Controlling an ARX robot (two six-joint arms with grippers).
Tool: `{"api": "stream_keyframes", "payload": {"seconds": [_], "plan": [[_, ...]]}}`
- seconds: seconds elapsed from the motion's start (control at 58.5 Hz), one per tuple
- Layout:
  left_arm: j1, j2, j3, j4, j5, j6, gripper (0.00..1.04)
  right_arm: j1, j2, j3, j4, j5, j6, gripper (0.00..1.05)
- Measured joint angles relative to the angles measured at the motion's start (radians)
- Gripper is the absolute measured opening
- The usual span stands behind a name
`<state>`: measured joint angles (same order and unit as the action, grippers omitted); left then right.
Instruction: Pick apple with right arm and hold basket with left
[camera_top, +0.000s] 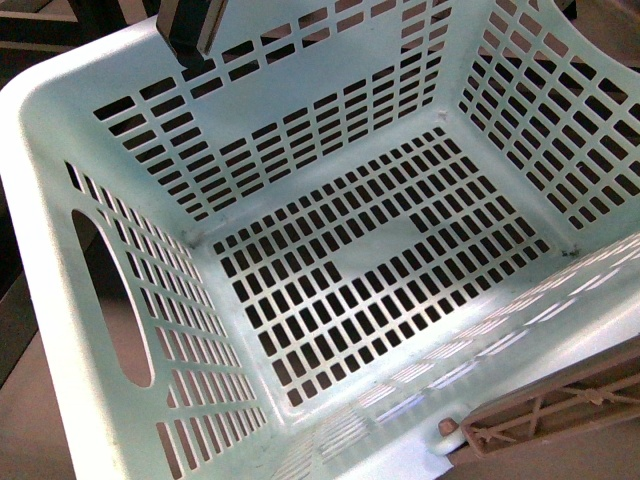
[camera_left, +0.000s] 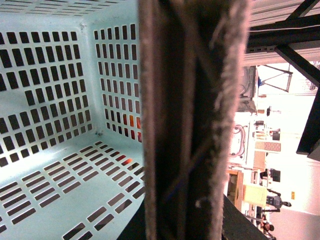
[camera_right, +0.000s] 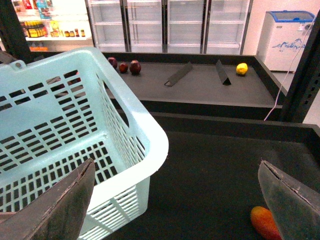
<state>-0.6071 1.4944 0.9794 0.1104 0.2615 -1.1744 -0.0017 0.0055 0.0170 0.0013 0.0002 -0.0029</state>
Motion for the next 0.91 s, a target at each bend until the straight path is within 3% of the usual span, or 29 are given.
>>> {"api": "stream_keyframes", "payload": {"seconds": [0.393,0.479,0.547,0.616,0.753,0.821,0.906], "plan": [[0.0,0.0,0.0,0.001,-0.007,0.003,0.06,0.0,0.002,0.001,-0.003,-0.001,0.001,0.96],[0.0,0.0,0.0,0.001,-0.007,0.003,0.06,-0.032,0.226,0.148,-0.349,-0.039,0.188,0.96],[-0.001,0.0,0.002,0.002,-0.003,0.006,0.06,-0.067,0.329,0.175,-0.417,-0.046,0.258,0.96],[-0.001,0.0,0.002,0.002,-0.002,0.005,0.06,-0.103,0.375,0.177,-0.401,-0.051,0.287,0.96],[0.0,0.0,0.002,0.002,-0.011,0.007,0.06,-0.254,0.512,0.184,-0.256,-0.071,0.299,0.96],[0.0,0.0,0.002,0.002,-0.008,0.009,0.06,-0.342,0.679,0.184,-0.119,-0.023,0.299,0.96],[0.0,0.0,0.002,0.002,-0.007,0.006,0.06,-0.373,0.866,0.183,0.031,0.021,0.312,0.96]]}}
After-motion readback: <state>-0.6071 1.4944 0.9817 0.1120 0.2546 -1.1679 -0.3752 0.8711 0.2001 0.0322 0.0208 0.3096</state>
